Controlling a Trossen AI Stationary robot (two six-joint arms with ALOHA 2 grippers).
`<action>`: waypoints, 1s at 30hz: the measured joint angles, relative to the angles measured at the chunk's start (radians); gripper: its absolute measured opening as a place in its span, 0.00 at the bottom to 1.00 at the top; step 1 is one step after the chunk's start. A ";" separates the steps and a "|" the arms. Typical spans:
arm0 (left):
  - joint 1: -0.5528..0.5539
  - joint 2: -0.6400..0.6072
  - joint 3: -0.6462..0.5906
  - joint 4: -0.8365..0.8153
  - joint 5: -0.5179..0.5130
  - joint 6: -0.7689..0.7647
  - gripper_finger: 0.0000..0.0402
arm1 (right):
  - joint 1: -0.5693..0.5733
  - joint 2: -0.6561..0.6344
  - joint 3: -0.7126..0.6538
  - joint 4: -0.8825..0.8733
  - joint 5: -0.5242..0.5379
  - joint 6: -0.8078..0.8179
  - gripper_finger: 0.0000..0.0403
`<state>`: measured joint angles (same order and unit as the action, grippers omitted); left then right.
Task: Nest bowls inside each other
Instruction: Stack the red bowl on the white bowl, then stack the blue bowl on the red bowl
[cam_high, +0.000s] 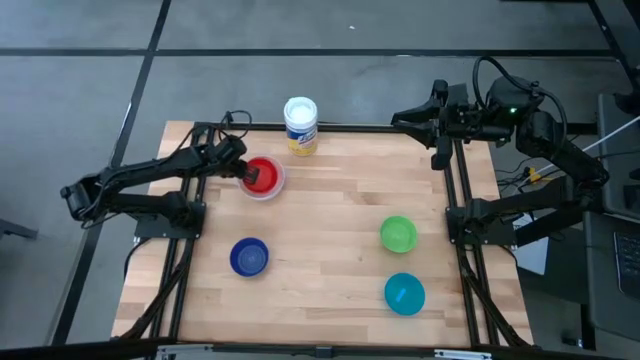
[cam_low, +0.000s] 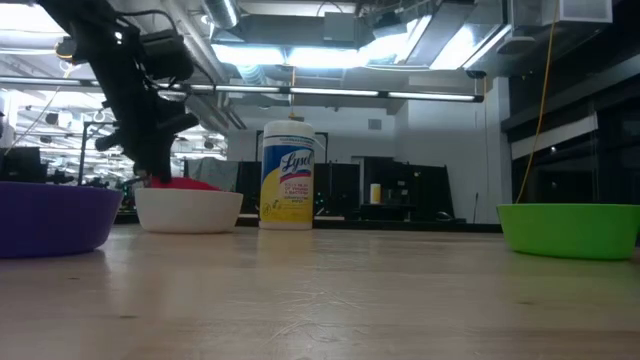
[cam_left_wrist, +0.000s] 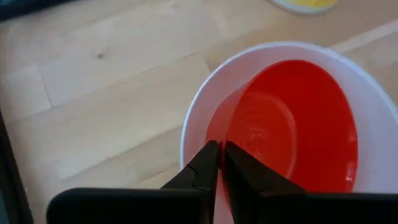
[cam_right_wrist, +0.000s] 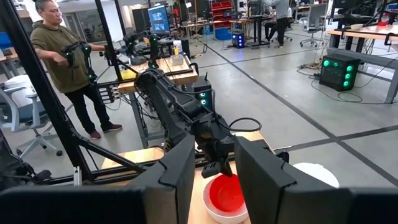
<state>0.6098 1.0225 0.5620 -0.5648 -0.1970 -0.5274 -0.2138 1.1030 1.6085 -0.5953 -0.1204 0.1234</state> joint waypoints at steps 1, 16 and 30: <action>0.006 0.000 -0.013 0.018 0.023 0.006 0.05 | 0.000 0.000 0.000 0.000 0.000 0.000 0.29; 0.016 -0.001 -0.065 0.184 0.058 -0.016 0.18 | 0.000 0.000 0.000 -0.001 0.000 0.005 0.29; -0.136 -0.371 0.040 -0.138 0.520 0.151 0.22 | 0.082 0.001 0.000 -0.132 0.009 0.026 0.29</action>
<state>0.4737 0.6517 0.6024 -0.7030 0.3232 -0.3761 -0.1318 1.1038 1.6085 -0.7269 -0.1110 0.1497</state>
